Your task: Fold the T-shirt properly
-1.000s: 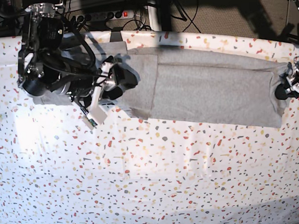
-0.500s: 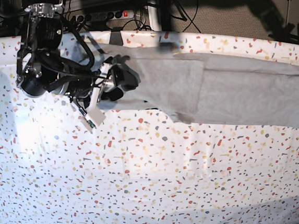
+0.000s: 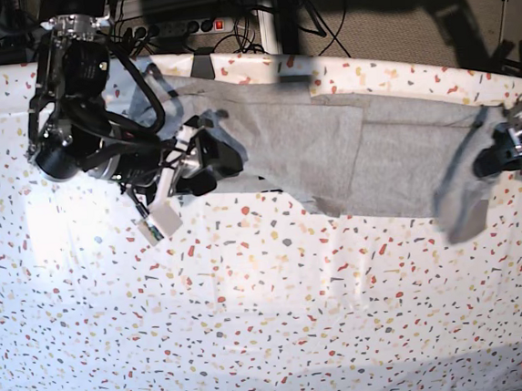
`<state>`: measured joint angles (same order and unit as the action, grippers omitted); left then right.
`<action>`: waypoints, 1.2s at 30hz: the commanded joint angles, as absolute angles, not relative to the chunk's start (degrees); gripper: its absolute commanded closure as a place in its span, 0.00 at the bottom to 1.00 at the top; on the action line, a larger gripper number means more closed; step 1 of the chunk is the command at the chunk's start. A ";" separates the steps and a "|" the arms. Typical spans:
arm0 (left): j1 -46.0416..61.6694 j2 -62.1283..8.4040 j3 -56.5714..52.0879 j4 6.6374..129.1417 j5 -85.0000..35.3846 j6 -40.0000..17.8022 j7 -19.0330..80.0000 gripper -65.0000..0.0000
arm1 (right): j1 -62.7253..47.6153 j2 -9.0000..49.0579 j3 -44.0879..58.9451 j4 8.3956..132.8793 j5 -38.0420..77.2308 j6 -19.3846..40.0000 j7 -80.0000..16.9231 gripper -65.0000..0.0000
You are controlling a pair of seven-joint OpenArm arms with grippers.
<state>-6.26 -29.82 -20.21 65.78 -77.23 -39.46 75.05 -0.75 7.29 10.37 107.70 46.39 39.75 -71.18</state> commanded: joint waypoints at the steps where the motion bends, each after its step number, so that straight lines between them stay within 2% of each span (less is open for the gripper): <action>1: -6.79 -29.06 -20.53 68.99 -79.61 -39.53 75.16 1.00 | 0.14 7.42 10.44 108.75 46.68 40.00 -69.87 0.50; 8: -5.41 -17.61 -20.47 77.06 -79.48 -38.59 74.96 1.00 | 0.14 7.44 10.44 108.75 46.63 40.00 -69.91 0.50; 15: -5.45 -14.15 -14.92 77.03 -76.55 -38.57 71.92 1.00 | 0.14 7.42 10.48 108.75 46.68 40.00 -69.84 0.50; 16: -5.56 -14.15 -13.67 77.03 -76.55 -38.59 71.92 0.91 | 0.14 7.44 10.48 108.75 46.68 40.00 -69.84 0.50; 19: -5.89 -14.17 -10.20 77.03 -76.53 -38.57 70.76 0.52 | 0.14 7.44 10.48 108.75 46.65 40.00 -69.91 0.50; 20: -5.93 -14.15 -9.39 77.03 -76.58 -38.57 69.95 0.44 | 0.14 7.44 10.48 108.75 46.50 40.00 -69.91 0.50; 21: -6.11 -14.15 -8.78 77.03 -76.55 -38.57 69.34 0.41 | 0.14 7.46 10.48 108.75 46.46 40.00 -69.91 0.50; 26: -8.84 -14.81 -8.58 77.03 -76.53 -38.57 69.63 0.41 | 0.12 7.81 10.61 108.75 46.44 40.00 -71.13 0.50; 31: -12.71 -18.76 -8.64 77.03 -74.00 -39.48 70.83 0.41 | -1.93 11.20 15.09 108.75 46.54 40.00 -72.03 0.50; 36: -13.65 -24.25 -8.62 77.03 -60.75 -39.83 60.25 0.41 | -6.31 17.37 22.63 108.33 50.19 40.00 -72.23 0.50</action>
<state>-12.36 -23.51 -8.25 76.03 -59.05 -39.46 60.71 -7.01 16.97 22.57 107.61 48.84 39.75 -73.10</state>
